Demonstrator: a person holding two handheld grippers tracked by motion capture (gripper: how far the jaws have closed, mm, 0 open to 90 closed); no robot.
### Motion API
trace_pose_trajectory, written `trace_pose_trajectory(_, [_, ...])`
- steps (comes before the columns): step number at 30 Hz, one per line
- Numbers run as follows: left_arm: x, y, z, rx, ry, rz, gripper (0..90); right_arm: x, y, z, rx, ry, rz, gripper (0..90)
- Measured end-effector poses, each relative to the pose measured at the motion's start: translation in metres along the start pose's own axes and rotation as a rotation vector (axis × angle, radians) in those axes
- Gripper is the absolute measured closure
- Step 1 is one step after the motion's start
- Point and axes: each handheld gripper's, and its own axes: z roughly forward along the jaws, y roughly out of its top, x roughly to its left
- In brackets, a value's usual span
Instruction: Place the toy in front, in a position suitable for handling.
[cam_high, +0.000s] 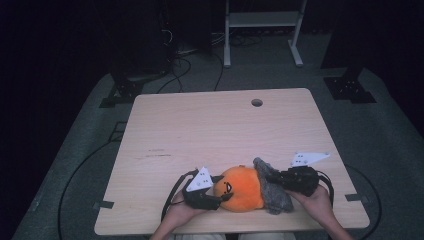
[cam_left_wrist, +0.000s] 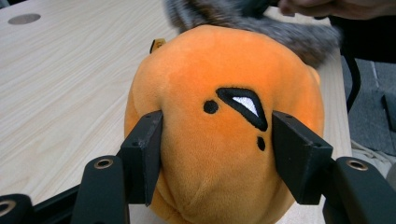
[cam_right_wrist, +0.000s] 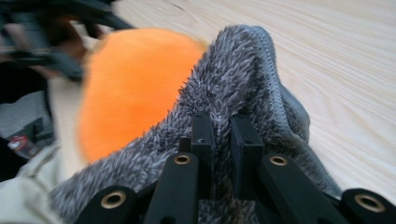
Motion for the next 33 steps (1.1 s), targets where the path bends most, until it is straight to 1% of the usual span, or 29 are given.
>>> trace_pose_trajectory(2, [0.002,0.0,0.001,-0.001,0.008,-0.013,38.6,0.013,0.0,-0.005,-0.013,0.031,-0.029,80.9])
trace_pose_trajectory(5, [0.003,0.002,0.003,-0.002,0.024,-0.026,39.1,0.031,0.001,-0.004,-0.018,0.073,-0.075,80.8])
trace_pose_trajectory(7, [0.004,0.003,0.005,-0.004,0.036,-0.035,39.1,0.041,0.003,0.001,-0.006,0.059,-0.128,80.6])
trace_pose_trajectory(8, [0.004,0.003,0.005,-0.004,0.041,-0.042,38.8,0.043,0.004,0.003,0.0,0.048,-0.14,80.7])
trace_pose_trajectory(9, [0.005,0.004,0.004,-0.005,0.038,-0.048,37.6,0.042,0.004,0.006,0.002,0.043,-0.138,80.7])
trace_pose_trajectory(10, [0.006,0.006,0.003,-0.011,0.031,-0.055,33.6,0.037,0.005,0.008,0.001,0.047,-0.119,80.7])
trace_pose_trajectory(11, [0.009,0.008,0.001,-0.031,0.014,-0.069,27.7,0.034,0.005,0.008,-0.001,0.047,-0.109,80.8])
trace_pose_trajectory(12, [0.01,0.009,-0.002,-0.056,-0.011,-0.08,22.8,0.031,0.005,0.01,-0.007,0.043,-0.102,80.7])
trace_pose_trajectory(13, [0.012,0.01,-0.003,-0.073,-0.028,-0.076,21.5,0.028,0.005,0.01,-0.012,0.032,-0.095,80.8])
trace_pose_trajectory(14, [0.012,0.01,-0.004,-0.07,-0.033,-0.067,21.7,0.024,0.005,0.011,-0.015,0.021,-0.09,80.8])
trace_pose_trajectory(15, [0.012,0.009,-0.003,-0.054,-0.038,-0.045,23.4,0.02,0.005,0.011,-0.016,0.016,-0.083,80.7])
trace_pose_trajectory(16, [0.011,0.008,-0.002,-0.044,-0.037,-0.027,28.0,0.015,0.004,0.011,-0.02,0.008,-0.067,80.7])
trace_pose_trajectory(17, [0.011,0.007,-0.001,-0.045,-0.034,-0.016,32.5,0.01,0.003,0.011,-0.022,0.004,-0.048,80.8])
trace_pose_trajectory(18, [0.011,0.007,0.0,-0.046,-0.03,-0.017,36.4,0.005,0.001,0.011,-0.026,0.006,-0.024,80.7])
trace_pose_trajectory(19, [0.011,0.008,0.001,-0.044,-0.024,-0.027,39.2,0.002,-0.001,0.011,-0.031,0.008,-0.001,80.7])
trace_pose_trajectory(20, [0.011,0.009,0.001,-0.039,-0.022,-0.032,41.1,-0.001,-0.004,0.011,-0.029,0.002,0.02,80.7])
trace_pose_trajectory(21, [0.01,0.01,0.002,-0.039,-0.013,-0.03,42.1,-0.002,-0.005,0.01,-0.015,-0.017,0.023,80.7])
trace_pose_trajectory(23, [0.01,0.009,0.002,-0.037,-0.002,-0.033,43.7,-0.002,-0.008,0.005,0.032,-0.086,0.008,80.8])
trace_pose_trajectory(24, [0.011,0.009,0.001,-0.038,0.0,-0.04,44.0,-0.001,-0.009,0.0,0.03,-0.095,0.01,80.8])
trace_pose_trajectory(25, [0.011,0.009,0.001,-0.039,0.0,-0.045,44.2,0.001,-0.009,-0.005,-0.001,-0.085,0.012,80.8])
trace_pose_trajectory(26, [0.011,0.009,0.002,-0.042,0.002,-0.055,44.5,0.005,-0.008,-0.009,-0.027,-0.078,0.004,80.8])
trace_pose_trajectory(27, [0.011,0.01,0.003,-0.044,0.007,-0.06,44.8,0.014,-0.004,-0.012,-0.05,-0.07,-0.032,80.8])
trace_pose_trajectory(28, [0.011,0.012,0.005,-0.045,0.011,-0.062,45.1,0.023,0.0,-0.013,-0.062,-0.06,-0.068,80.8])
trace_pose_trajectory(29, [0.011,0.013,0.006,-0.047,0.015,-0.065,45.1,0.031,0.005,-0.012,-0.075,-0.04,-0.097,80.7])
trace_pose_trajectory(30, [0.01,0.014,0.007,-0.048,0.021,-0.069,45.1,0.036,0.008,-0.01,-0.079,-0.026,-0.119,80.7])
trace_pose_trajectory(32, [0.01,0.016,0.008,-0.046,0.024,-0.07,43.5,0.047,0.013,0.001,-0.06,-0.024,-0.168,80.2])
trace_pose_trajectory(33, [0.01,0.016,0.008,-0.045,0.02,-0.07,38.9,0.05,0.014,0.008,-0.047,-0.028,-0.188,80.2])
